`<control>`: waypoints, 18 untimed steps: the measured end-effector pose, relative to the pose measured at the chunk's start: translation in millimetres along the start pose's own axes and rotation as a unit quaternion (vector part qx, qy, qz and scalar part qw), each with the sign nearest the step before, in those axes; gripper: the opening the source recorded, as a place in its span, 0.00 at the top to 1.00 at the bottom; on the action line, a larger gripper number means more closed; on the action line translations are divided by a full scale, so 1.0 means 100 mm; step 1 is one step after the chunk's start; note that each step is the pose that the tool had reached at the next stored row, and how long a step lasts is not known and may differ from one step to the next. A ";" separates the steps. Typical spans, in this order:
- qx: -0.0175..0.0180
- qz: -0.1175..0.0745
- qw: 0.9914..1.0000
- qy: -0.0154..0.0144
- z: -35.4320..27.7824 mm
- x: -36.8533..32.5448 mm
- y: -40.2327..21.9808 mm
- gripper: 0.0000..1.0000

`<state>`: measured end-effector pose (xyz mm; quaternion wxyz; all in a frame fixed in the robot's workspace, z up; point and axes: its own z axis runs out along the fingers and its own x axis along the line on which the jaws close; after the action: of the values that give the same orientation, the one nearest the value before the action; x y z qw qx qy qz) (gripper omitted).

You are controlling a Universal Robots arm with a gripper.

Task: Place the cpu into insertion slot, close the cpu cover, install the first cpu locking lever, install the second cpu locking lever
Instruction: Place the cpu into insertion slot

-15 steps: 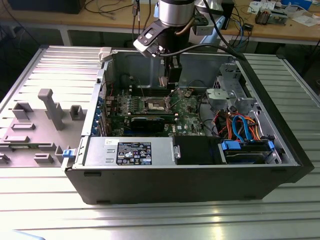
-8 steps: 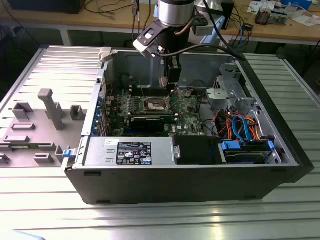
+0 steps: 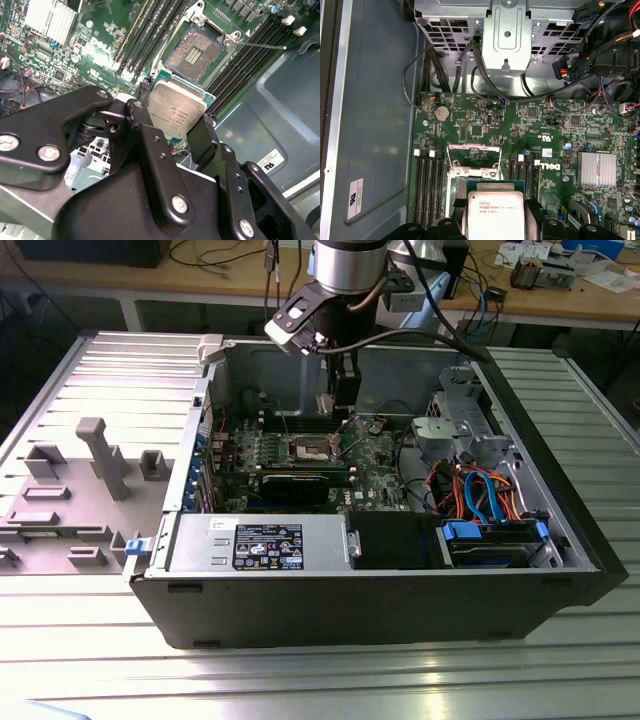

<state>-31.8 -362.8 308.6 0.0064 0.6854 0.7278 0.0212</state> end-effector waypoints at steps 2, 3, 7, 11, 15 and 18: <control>0.000 0.000 1.000 0.000 0.003 0.002 -0.006 0.45; 0.000 0.000 1.000 0.000 0.005 0.004 -0.009 0.45; 0.000 0.000 1.000 0.000 0.016 0.009 -0.032 0.45; 0.000 0.000 1.000 0.000 0.023 0.013 -0.050 0.45; 0.000 0.000 1.000 0.000 0.027 0.014 -0.059 0.45; 0.000 0.000 1.000 0.000 0.030 0.016 -0.065 0.45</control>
<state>-38.3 -361.5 305.4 0.0064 0.6853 0.7279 0.0212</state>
